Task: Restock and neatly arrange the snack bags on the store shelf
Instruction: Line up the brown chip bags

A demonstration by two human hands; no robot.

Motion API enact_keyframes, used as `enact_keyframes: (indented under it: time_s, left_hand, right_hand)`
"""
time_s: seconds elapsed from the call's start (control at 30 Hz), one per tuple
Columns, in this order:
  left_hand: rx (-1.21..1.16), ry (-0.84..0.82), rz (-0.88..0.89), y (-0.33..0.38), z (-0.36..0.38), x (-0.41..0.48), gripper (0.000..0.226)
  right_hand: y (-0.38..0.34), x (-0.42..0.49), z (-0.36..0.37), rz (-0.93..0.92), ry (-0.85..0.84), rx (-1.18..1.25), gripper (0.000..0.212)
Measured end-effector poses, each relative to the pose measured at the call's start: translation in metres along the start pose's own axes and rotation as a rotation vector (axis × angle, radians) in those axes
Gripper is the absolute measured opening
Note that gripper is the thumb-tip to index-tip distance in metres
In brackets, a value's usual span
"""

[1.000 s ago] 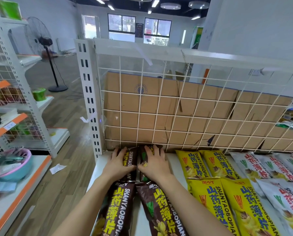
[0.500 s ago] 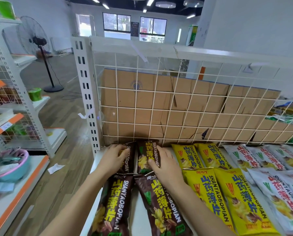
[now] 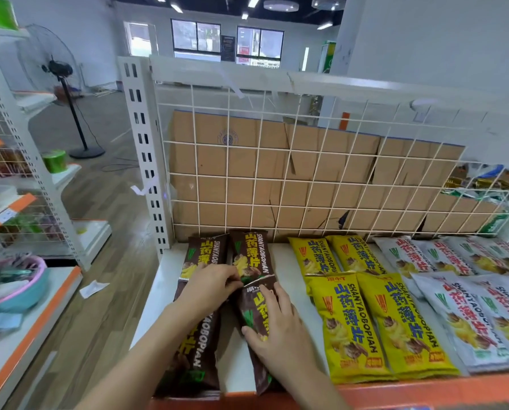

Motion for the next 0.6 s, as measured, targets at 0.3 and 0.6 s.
enact_keyframes:
  time_s: [0.3,0.6]
  left_hand:
    - [-0.036,-0.189,-0.072,0.002,0.001,0.011,0.016]
    - [-0.287,0.000,-0.161,0.020,0.004,0.008,0.014]
  right_hand:
    - [0.001,-0.020,-0.001,-0.013,0.030,-0.016,0.079]
    - [-0.007,-0.039,-0.001,0.045,-0.041,-0.007,0.087]
Point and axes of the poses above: each hand's wrist, its own x-axis towards the middle knuckle, its own z-axis out of the palm, y = z × x, the point moved 3 cm from there along x, towards the middle knuckle, and after that the axes turned 2 degrees about x, right-handed, at the moved point
